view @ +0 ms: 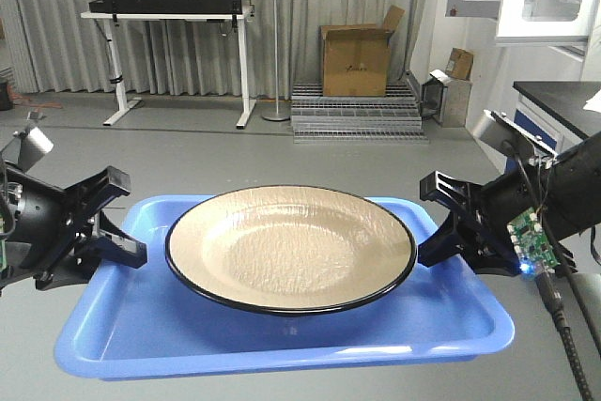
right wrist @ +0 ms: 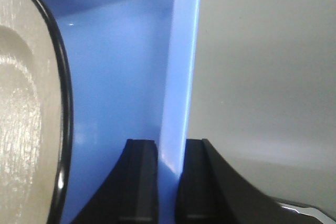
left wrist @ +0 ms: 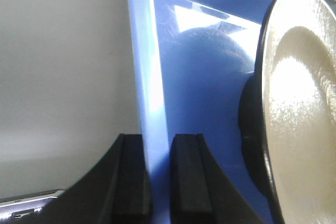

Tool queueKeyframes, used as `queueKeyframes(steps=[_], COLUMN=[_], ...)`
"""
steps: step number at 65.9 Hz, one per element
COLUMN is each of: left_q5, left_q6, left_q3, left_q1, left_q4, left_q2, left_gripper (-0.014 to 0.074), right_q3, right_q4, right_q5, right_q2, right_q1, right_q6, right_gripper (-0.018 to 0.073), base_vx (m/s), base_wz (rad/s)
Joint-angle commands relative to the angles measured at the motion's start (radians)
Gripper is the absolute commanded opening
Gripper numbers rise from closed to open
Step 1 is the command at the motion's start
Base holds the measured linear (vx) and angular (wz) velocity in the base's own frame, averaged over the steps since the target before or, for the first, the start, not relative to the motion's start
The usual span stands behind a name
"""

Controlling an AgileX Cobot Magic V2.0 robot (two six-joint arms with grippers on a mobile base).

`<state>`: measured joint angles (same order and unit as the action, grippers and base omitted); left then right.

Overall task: Place disk in tray to left cabinet
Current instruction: 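Carry the tray with both grippers while the base turns away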

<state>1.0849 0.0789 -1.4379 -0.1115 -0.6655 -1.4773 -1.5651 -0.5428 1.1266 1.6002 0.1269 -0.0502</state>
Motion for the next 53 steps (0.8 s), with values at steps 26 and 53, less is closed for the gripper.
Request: queueKeyframes(steps=[26, 53], left_q5=[-0.016, -0.019], left_q6=[0.011, 0.011], left_q3=[-0.039, -0.039], left_q1=[-0.022, -0.022], left_q4=[-0.182, -0.179], left_q2=[0.041, 0.041], left_gripper=[0.0, 0.0], right_q3=[-0.039, -0.039], right_q4=[-0.172, -0.176], right_q5=[-0.036, -0.033], right_q2=[-0.049, -0.049], right_q1=[0.024, 0.024], right_q6=[0.01, 0.01], right_gripper=[-0.0004, -0.0004], base_vx=[0.66, 0.66], base_wz=[-0.01, -0.03])
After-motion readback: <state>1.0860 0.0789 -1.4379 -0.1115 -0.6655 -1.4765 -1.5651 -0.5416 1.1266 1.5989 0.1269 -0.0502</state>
